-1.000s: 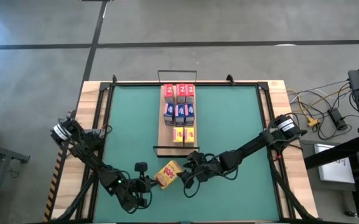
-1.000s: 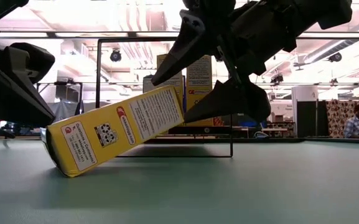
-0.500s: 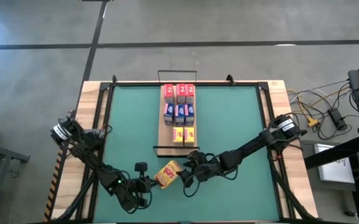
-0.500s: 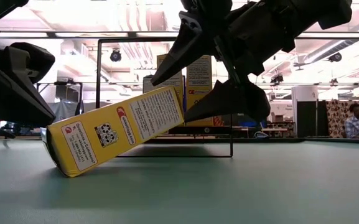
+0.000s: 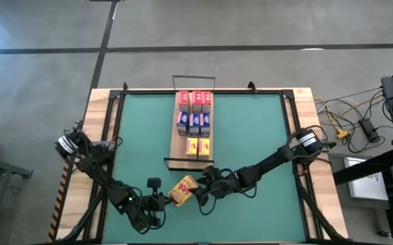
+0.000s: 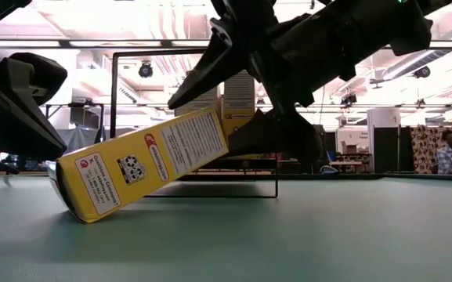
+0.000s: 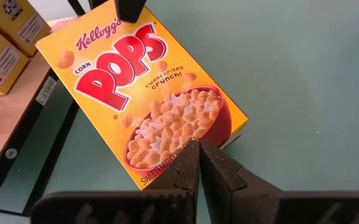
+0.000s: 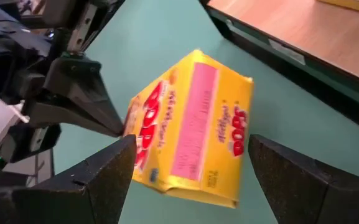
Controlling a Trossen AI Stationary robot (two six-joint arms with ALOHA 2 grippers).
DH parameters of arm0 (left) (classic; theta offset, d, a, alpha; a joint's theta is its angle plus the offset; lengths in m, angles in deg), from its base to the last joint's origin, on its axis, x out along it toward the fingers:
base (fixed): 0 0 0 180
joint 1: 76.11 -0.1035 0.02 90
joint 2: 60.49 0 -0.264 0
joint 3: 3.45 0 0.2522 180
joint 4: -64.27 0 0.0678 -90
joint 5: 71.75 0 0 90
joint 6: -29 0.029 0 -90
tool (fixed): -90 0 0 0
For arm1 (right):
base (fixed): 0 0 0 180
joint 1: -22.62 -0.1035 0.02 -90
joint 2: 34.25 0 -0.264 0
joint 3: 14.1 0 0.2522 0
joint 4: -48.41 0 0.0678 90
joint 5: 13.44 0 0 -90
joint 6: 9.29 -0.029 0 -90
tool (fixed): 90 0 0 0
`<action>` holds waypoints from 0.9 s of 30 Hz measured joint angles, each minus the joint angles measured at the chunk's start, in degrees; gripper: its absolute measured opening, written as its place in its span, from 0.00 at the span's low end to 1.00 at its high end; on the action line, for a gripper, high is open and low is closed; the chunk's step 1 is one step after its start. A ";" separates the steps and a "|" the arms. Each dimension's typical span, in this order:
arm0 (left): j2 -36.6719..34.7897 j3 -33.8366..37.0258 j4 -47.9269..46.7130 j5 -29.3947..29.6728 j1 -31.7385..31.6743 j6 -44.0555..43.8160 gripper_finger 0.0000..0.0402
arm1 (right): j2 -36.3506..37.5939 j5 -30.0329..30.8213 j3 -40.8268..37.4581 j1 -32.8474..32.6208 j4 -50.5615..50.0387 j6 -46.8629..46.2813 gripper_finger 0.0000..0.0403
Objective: Stack cereal on shelf
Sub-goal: Put the yellow cereal box on the shelf and align it with the other yellow cereal box
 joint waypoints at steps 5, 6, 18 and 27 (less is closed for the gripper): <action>0.00 0.05 0.02 -0.35 0.00 -0.02 0.00 | 0.02 -1.40 -0.02 -0.18 1.33 -0.08 0.74; 0.00 0.05 0.02 -0.55 0.02 -0.01 0.00 | 0.02 -1.78 -0.02 -0.20 1.57 -0.25 0.74; 0.00 0.09 0.61 -3.28 -0.02 0.24 0.00 | 0.11 -2.71 0.71 -0.62 2.96 1.12 0.66; 0.02 0.09 1.35 -3.23 -0.02 0.27 0.00 | 0.11 -2.66 0.79 -0.86 2.92 2.12 0.61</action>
